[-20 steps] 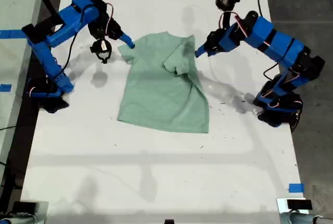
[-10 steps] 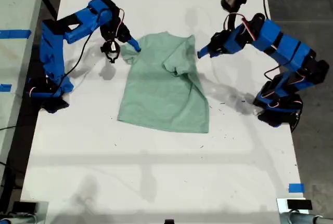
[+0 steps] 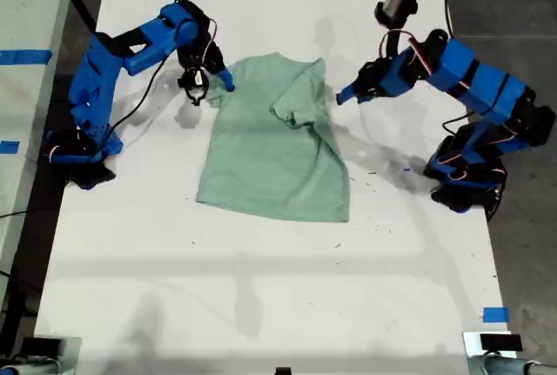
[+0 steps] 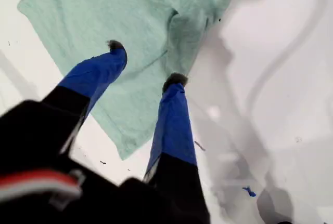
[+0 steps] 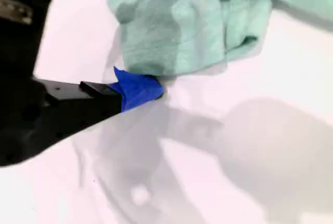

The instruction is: Fold tshirt

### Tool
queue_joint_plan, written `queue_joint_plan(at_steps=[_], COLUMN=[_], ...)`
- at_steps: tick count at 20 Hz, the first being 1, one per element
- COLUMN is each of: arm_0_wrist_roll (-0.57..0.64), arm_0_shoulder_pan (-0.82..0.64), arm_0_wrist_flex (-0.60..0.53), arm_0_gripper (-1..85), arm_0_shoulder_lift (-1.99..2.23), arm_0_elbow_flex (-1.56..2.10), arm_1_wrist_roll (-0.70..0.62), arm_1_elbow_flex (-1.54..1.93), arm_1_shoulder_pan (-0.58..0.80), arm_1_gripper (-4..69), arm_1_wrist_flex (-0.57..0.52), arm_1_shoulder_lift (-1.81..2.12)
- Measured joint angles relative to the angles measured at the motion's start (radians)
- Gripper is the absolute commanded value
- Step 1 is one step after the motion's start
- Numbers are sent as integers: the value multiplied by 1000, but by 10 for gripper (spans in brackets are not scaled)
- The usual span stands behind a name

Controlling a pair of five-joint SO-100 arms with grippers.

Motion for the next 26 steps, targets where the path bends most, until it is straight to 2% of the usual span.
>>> queue_joint_plan(at_steps=[2, 10, 15, 20, 23, 26], arm_0_wrist_roll=[3, 9, -60, -72, -80, -89], arm_0_shoulder_pan=[9, 5, -28, -18, 25, 100], arm_0_wrist_flex=[-15, -6, 155, 209, 202, 133], arm_0_gripper=[2, 0, 0, 2, 0, 0], arm_0_shoulder_lift=[-18, -29, 83, 239, 284, 295], arm_0_elbow_flex=[-20, -21, 9, 3, 3, 2], arm_1_wrist_roll=[0, 0, 0, -5, -5, -5], arm_1_elbow_flex=[2, 21, 55, 78, 91, 100], arm_1_shoulder_pan=[0, 9, 18, 28, 28, 28], arm_1_gripper=[167, 166, 166, 166, 166, 166], arm_1_wrist_flex=[-8, -23, -31, -35, -35, -41], arm_1_shoulder_lift=[0, 2, 17, 37, 49, 52])
